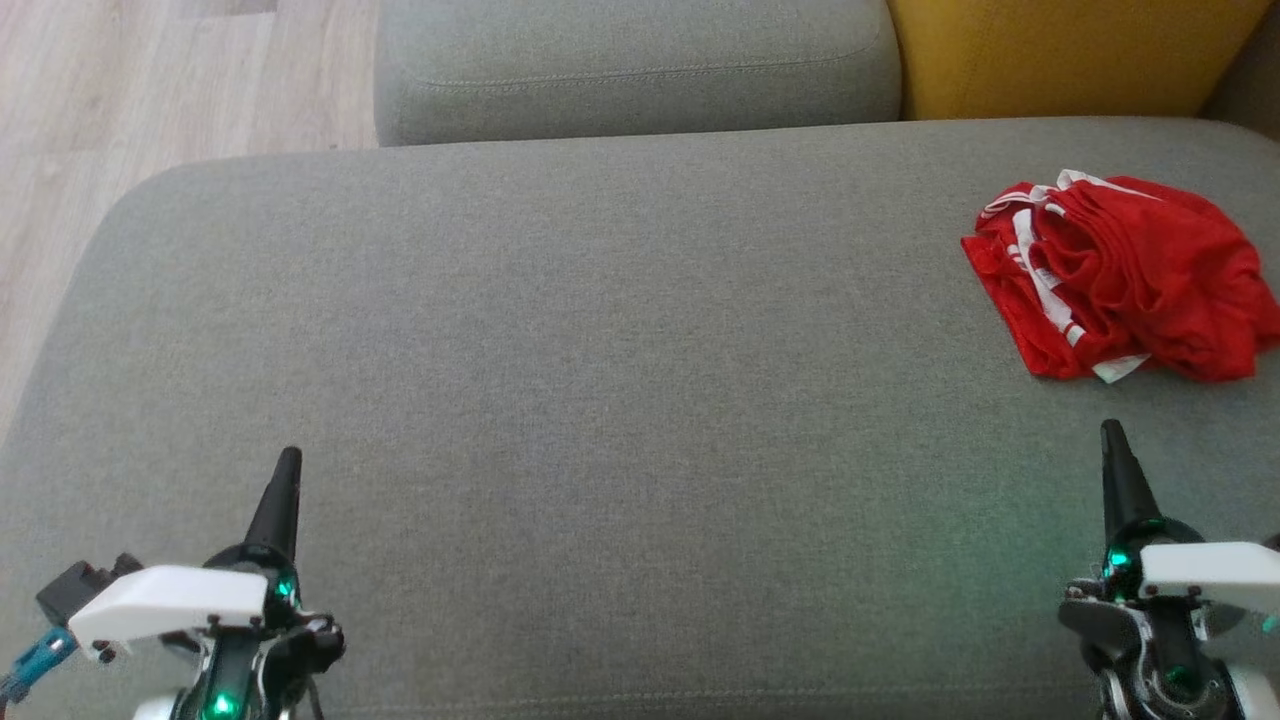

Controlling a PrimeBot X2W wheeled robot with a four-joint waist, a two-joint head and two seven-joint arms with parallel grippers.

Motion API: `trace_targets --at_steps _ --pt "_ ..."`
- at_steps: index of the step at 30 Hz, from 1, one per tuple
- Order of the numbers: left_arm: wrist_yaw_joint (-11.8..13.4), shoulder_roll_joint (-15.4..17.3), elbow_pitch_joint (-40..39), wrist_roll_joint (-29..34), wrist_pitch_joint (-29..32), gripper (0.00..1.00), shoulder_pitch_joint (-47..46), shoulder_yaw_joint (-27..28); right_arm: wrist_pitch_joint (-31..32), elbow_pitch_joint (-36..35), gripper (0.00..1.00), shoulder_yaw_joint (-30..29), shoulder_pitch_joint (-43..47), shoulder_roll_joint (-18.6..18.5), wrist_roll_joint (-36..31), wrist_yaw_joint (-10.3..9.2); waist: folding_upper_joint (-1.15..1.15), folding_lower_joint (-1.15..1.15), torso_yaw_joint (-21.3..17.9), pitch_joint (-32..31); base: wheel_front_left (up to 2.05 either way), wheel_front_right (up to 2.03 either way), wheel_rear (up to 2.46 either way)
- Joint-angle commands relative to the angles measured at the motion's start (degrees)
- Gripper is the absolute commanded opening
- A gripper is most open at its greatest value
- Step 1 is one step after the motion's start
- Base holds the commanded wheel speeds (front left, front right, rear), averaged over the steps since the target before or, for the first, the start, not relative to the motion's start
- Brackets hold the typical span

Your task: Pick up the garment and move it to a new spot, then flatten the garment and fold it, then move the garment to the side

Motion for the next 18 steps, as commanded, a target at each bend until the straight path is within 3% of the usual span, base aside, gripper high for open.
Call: trace_targets --at_steps 1,18 --pt "-0.9 0.0 -1.3 -1.4 0.5 0.00 -3.5 2.8 0.2 -1.6 0.00 0.6 -3.2 -0.3 2.0 -0.04 0.00 0.00 0.0 0.0 0.00 0.00 0.00" --pt "-4.3 -3.0 0.6 -10.5 3.0 0.00 -4.5 7.7 0.4 0.2 0.00 -0.2 -4.5 -0.3 13.5 -0.04 0.00 0.00 0.1 0.2 0.00 0.00 0.00"
